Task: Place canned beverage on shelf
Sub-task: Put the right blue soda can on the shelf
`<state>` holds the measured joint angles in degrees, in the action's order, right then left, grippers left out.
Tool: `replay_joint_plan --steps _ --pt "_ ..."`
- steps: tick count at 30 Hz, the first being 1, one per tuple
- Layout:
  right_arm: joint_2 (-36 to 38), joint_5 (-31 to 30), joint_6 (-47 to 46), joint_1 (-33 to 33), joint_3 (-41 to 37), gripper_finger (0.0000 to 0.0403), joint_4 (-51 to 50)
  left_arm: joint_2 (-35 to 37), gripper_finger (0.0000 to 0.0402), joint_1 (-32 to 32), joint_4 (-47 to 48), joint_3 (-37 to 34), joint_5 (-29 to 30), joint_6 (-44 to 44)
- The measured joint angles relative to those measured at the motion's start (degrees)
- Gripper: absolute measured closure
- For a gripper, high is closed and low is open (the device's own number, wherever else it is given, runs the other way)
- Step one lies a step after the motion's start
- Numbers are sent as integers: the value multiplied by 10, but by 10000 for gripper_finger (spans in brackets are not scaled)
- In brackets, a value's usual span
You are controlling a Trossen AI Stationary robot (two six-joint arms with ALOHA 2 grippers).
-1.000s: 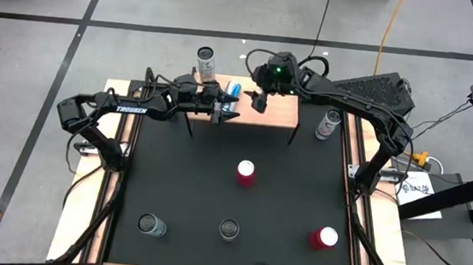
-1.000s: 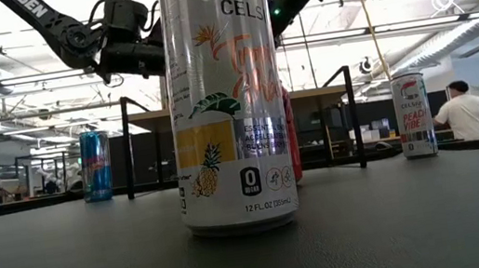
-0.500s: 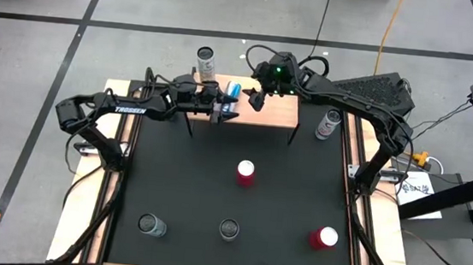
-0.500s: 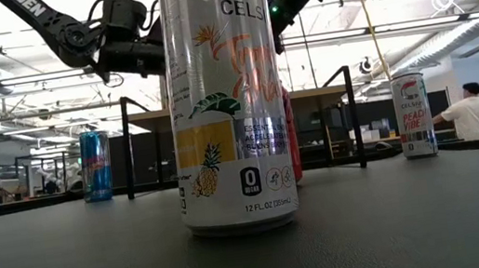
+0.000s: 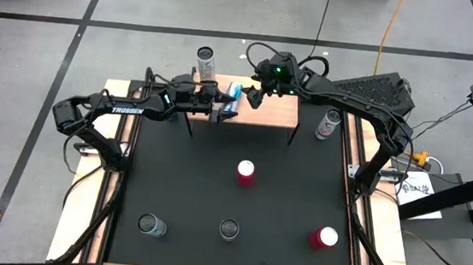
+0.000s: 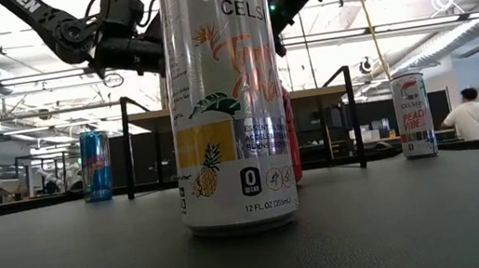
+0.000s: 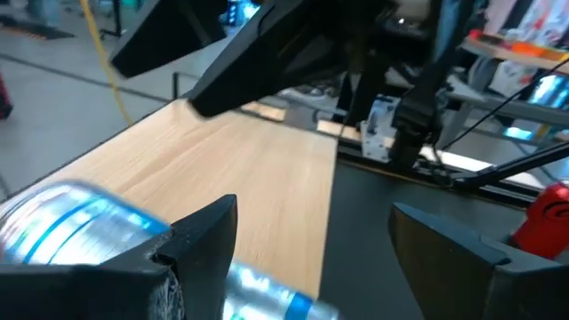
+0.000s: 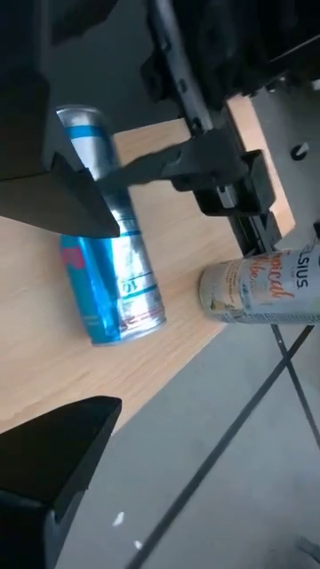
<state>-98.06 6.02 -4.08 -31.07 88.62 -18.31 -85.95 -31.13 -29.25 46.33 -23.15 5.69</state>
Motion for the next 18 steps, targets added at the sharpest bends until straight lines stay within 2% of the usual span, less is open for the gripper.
replay_joint_plan --steps 9,18 --pt "0 0 -122 0 0 115 -18 9 107 -3 21 1 5 -16" --pt "0 2 -223 0 0 115 -21 61 107 -3 67 2 5 -31"
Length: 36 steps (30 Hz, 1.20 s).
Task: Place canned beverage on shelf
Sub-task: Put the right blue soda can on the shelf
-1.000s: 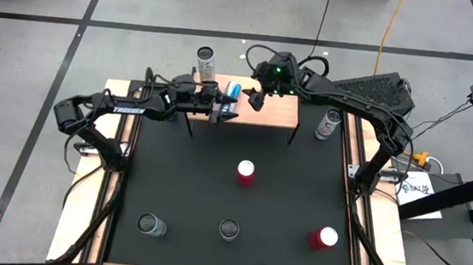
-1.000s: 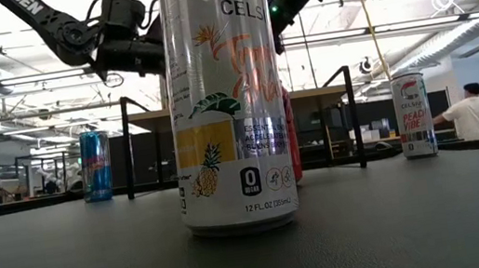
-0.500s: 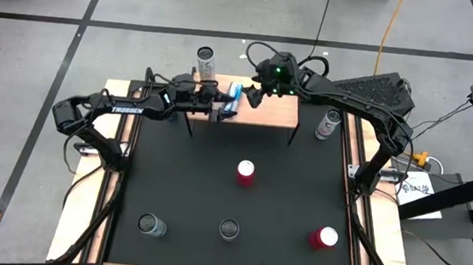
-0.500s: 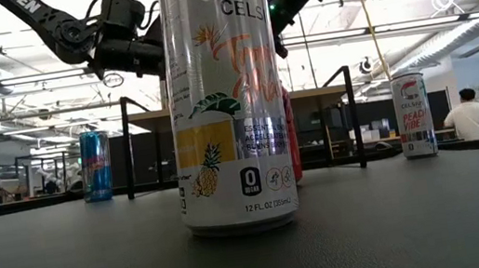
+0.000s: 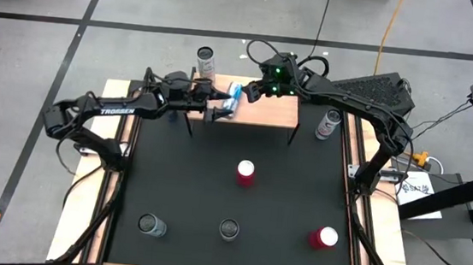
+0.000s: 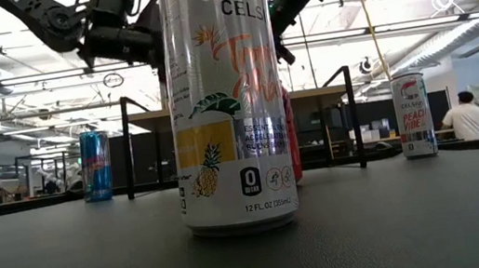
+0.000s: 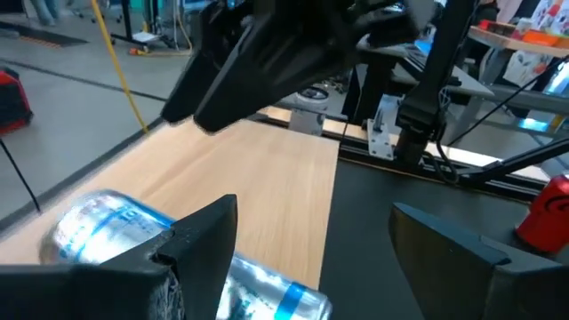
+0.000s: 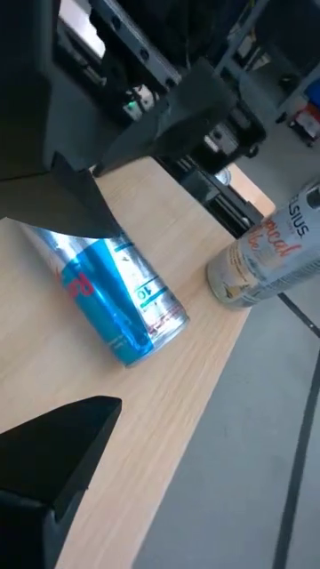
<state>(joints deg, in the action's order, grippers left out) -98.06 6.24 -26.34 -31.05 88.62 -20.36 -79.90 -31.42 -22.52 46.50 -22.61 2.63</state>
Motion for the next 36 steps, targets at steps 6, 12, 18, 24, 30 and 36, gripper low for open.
replay_joint_plan --steps 6,12,18,24,30,36 --pt "0 7 -22 0 0 115 -1 23 107 -4 60 0 4 0" --pt "0 66 -48 2 0 115 -1 22 107 -4 68 0 15 0" --pt "0 75 -75 15 0 115 -1 24 107 -5 70 0 23 0" --pt "0 75 -76 24 0 115 -1 25 107 -13 81 0 38 0" --pt "0 75 -88 23 0 115 -1 25 107 -20 102 0 37 1" --pt "0 75 -90 23 0 115 -1 25 107 -20 115 0 36 1"
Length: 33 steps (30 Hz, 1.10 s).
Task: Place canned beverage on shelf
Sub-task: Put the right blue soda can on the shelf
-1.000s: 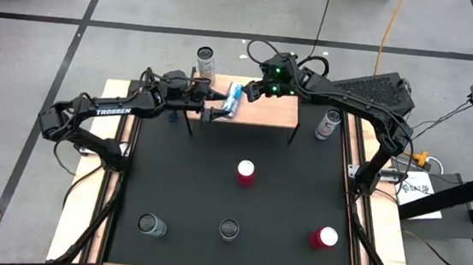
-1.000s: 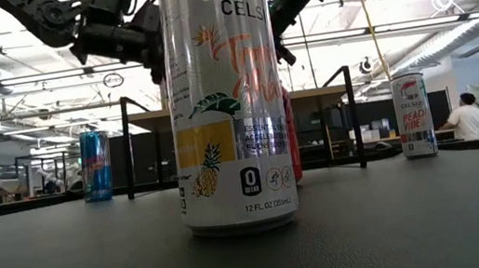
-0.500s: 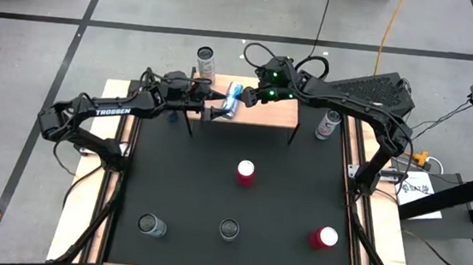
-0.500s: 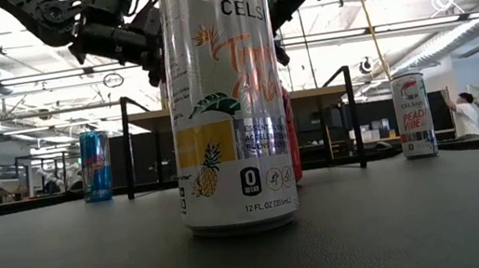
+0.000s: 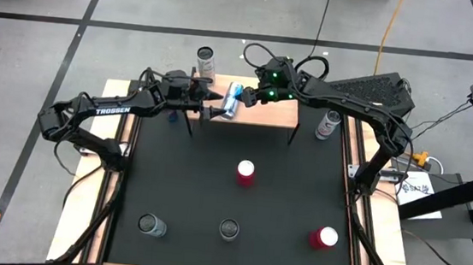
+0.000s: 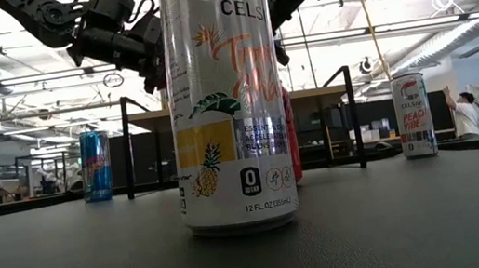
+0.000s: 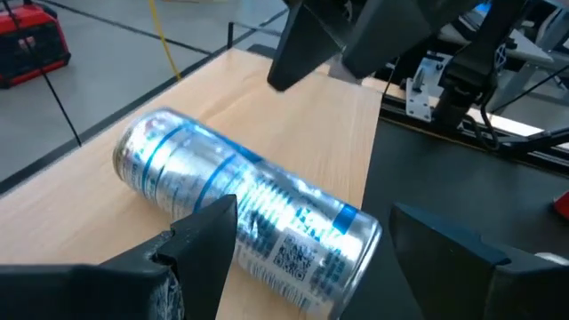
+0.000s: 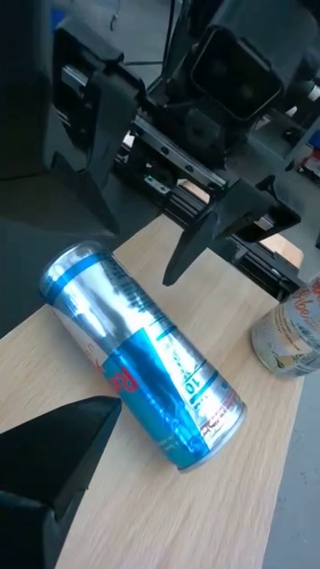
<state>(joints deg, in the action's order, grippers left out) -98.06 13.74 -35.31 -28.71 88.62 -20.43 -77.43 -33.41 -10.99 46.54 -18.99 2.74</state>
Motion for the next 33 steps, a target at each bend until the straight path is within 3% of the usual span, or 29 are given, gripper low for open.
replay_joint_plan --steps 21,33 --pt "0 1 14 0 0 115 0 -3 107 6 14 0 -4 44" --pt "0 0 -43 26 0 115 -4 -3 107 13 12 0 -5 45"
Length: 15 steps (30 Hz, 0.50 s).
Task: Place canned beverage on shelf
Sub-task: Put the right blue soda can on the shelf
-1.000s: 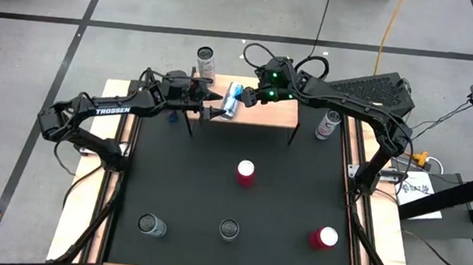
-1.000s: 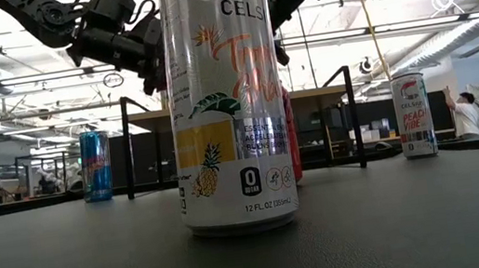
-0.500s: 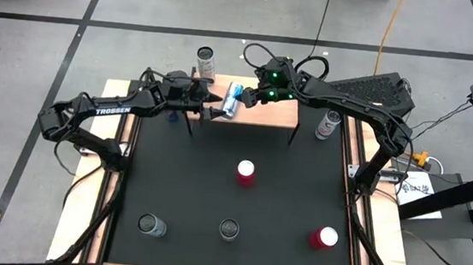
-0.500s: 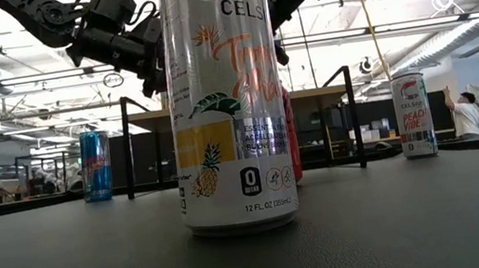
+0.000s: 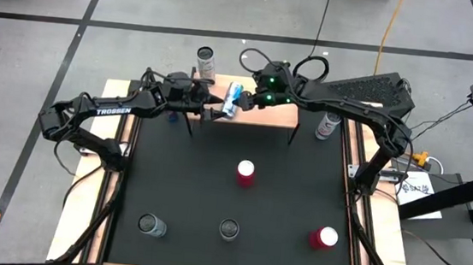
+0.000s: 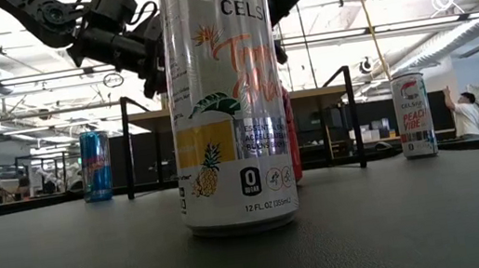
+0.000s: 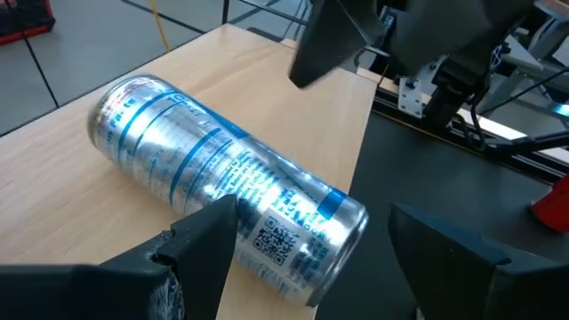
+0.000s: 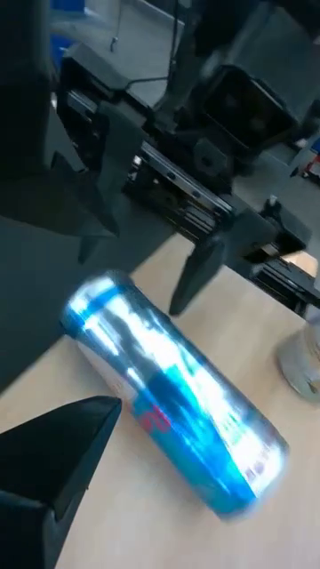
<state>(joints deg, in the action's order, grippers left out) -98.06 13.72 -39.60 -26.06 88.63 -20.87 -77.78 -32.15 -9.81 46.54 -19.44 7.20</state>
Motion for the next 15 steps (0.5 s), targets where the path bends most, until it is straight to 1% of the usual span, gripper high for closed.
replay_joint_plan --steps 6,9,15 --pt "0 0 0 11 0 115 -4 0 107 11 -1 0 -1 -4" --pt "0 14 13 11 0 115 -4 0 107 12 -1 0 -1 -4" --pt "0 14 26 11 0 115 -4 0 107 12 0 0 -1 -2"
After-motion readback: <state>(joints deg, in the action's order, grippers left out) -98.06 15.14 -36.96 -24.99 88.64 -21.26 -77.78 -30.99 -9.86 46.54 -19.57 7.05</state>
